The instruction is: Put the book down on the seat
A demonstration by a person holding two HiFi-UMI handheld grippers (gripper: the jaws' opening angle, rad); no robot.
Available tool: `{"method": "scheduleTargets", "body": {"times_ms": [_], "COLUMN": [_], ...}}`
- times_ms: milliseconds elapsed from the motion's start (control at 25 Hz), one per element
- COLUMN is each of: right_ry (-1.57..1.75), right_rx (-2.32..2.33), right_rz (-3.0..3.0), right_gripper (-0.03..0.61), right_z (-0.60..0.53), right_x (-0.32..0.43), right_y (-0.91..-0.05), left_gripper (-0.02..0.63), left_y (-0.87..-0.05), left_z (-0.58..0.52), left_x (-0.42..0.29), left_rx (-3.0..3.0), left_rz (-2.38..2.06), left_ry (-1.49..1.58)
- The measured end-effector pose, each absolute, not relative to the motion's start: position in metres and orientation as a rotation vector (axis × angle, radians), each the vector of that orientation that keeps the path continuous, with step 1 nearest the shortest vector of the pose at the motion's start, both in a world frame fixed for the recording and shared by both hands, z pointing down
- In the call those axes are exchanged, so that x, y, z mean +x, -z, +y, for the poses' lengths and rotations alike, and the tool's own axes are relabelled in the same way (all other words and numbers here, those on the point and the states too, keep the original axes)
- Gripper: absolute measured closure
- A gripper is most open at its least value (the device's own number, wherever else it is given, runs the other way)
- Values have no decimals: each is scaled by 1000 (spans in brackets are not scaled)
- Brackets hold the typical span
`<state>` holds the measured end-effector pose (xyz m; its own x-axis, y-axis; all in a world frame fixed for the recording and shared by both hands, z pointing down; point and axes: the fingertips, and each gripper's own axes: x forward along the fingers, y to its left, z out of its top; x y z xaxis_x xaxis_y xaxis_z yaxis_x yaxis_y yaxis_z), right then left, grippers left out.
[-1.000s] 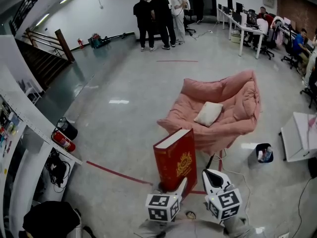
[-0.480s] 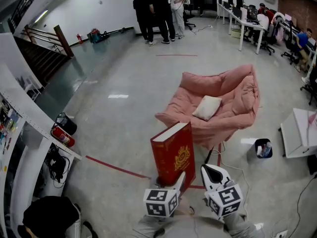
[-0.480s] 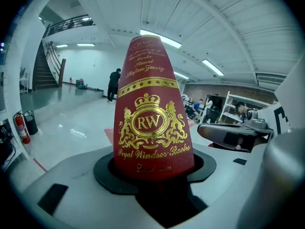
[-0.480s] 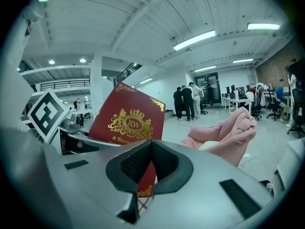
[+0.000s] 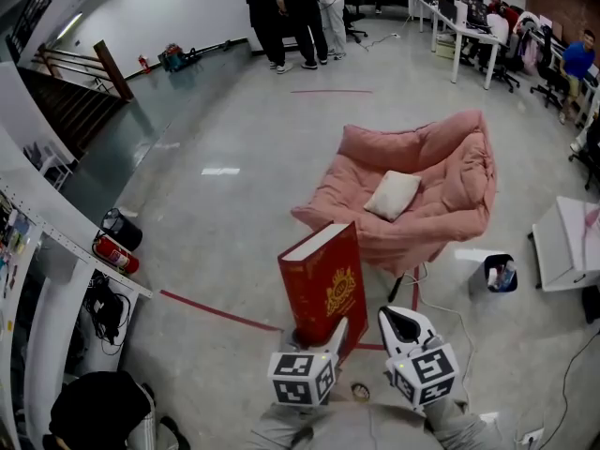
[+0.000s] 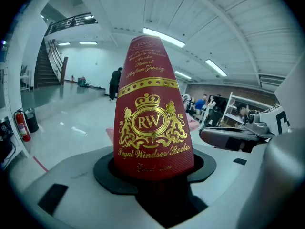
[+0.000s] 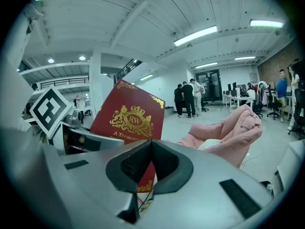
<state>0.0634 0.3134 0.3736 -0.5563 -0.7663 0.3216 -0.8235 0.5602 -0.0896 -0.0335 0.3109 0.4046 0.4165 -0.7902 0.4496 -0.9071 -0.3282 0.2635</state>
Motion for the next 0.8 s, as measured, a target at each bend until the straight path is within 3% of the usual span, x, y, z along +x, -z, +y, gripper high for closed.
{"method": "scheduleTargets", "body": {"times_ms": [800], "right_ry": [-382], "right_rx": [1375], "right_rz": [-2491], "right_gripper": [572], "right_z": [154], "right_x": [19], "right_y": [-377], "left_gripper": [357], "left_y": [-407], "left_z": [150], "left_x": [-83], "left_rx": [2214], "left_rz": [-1363], "left_ry": [-363]}}
